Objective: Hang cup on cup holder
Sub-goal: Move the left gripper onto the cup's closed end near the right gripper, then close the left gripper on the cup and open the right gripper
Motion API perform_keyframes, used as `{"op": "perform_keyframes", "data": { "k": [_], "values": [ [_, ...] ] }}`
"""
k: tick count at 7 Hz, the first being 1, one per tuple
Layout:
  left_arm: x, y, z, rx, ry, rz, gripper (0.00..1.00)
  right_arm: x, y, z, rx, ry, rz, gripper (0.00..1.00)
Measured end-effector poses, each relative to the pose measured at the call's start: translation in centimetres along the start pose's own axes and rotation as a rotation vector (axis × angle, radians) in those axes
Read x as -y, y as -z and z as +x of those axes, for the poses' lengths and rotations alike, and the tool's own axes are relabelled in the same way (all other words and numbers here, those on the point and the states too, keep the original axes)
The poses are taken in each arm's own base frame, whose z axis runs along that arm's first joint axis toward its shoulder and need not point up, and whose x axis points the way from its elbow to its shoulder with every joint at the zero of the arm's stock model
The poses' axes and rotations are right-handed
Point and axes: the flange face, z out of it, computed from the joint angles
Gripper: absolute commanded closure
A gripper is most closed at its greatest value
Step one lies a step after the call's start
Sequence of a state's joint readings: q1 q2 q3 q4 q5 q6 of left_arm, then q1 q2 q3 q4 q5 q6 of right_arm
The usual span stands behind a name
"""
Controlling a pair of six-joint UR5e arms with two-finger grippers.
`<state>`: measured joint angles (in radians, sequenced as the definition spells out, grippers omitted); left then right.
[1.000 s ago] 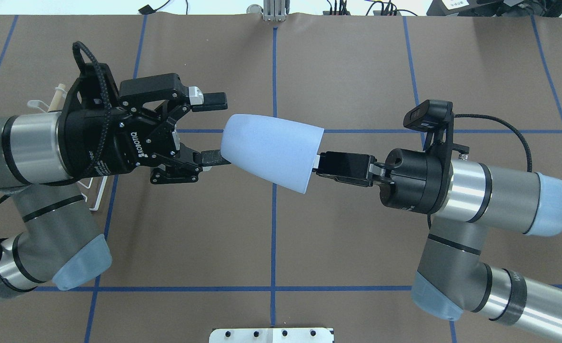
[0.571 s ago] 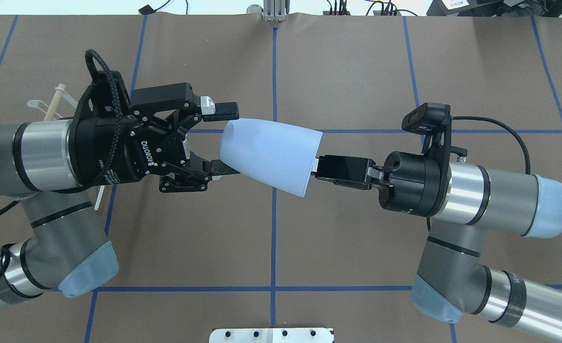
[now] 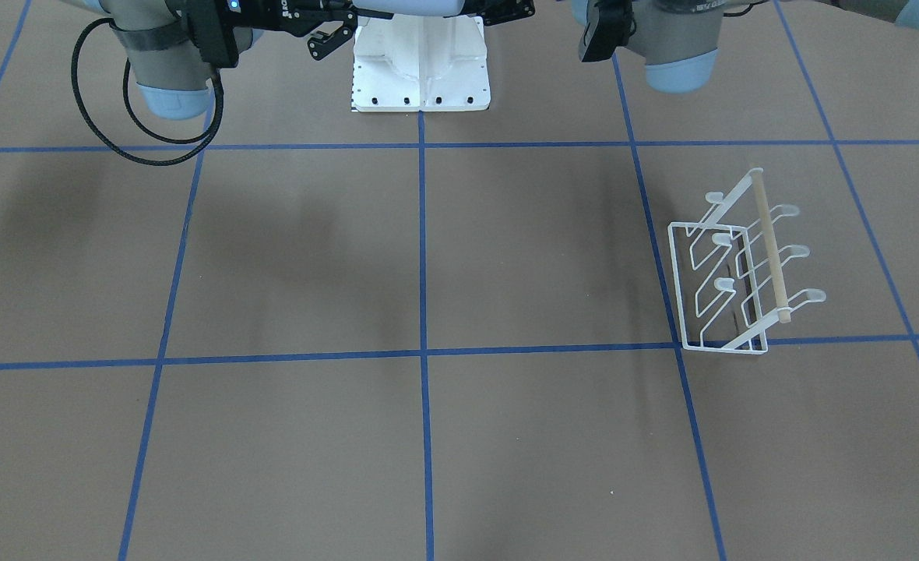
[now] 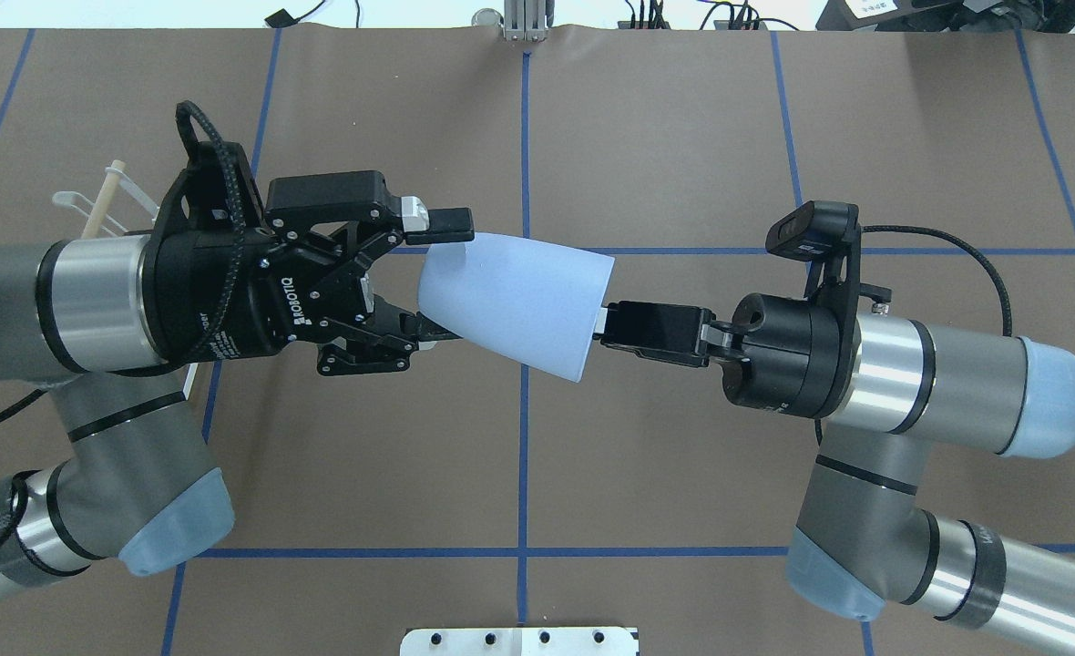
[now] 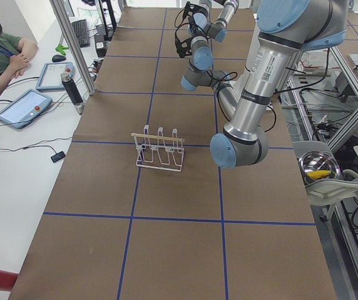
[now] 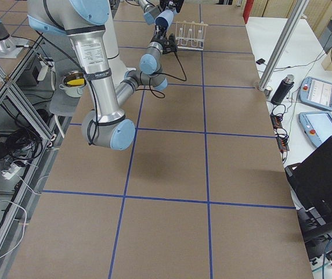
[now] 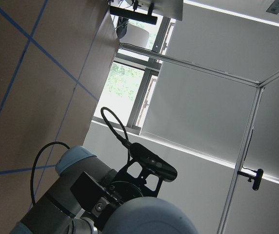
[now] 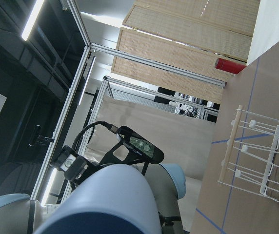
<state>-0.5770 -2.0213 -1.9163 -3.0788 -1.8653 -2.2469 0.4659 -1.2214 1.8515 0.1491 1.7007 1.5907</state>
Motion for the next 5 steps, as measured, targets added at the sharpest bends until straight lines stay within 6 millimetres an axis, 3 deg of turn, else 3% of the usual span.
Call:
{"op": "perform_keyframes", "data": {
  "k": [1,2,3,4,5],
  "values": [
    [-0.05,-0.04,-0.06,0.001,0.0,-0.001,0.56,-0.14,-0.01,0.02,0.001,-0.002,-0.002,1.0],
    [-0.09,-0.06,-0.12,0.002,0.001,-0.003,0.9,-0.25,-0.04,0.04,0.002,-0.004,-0.004,1.0],
    [-0.13,-0.06,-0.18,0.002,0.002,-0.005,1.0,-0.29,-0.06,0.03,0.002,-0.004,-0.005,0.55],
    [-0.19,-0.03,-0.21,0.002,0.002,-0.009,1.0,-0.33,-0.12,-0.02,0.003,-0.005,-0.005,0.01],
    [-0.29,-0.04,-0.2,0.0,0.0,-0.015,1.0,-0.38,-0.2,-0.1,0.006,-0.007,-0.005,0.0]
  ]
}}
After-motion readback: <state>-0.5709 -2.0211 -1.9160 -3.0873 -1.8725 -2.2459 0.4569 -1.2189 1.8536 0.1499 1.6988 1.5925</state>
